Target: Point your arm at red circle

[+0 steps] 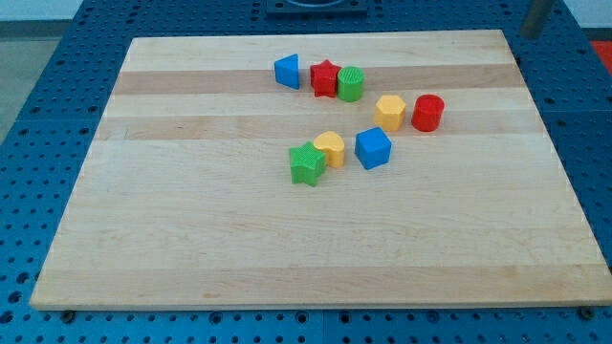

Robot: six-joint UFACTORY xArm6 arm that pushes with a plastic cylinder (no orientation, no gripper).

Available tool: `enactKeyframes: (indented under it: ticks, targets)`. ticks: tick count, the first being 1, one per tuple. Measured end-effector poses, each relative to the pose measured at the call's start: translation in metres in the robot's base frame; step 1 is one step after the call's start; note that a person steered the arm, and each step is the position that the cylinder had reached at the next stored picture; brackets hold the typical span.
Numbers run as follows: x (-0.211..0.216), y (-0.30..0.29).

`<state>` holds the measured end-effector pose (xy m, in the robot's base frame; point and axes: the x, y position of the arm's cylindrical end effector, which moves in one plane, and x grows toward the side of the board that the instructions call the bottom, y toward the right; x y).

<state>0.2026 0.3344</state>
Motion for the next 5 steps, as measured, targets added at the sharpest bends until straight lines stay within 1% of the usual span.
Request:
enactKeyframes:
  ticks: [4,5]
  targets:
    - [0.001,-0.013]
    - [0.025,-0.034]
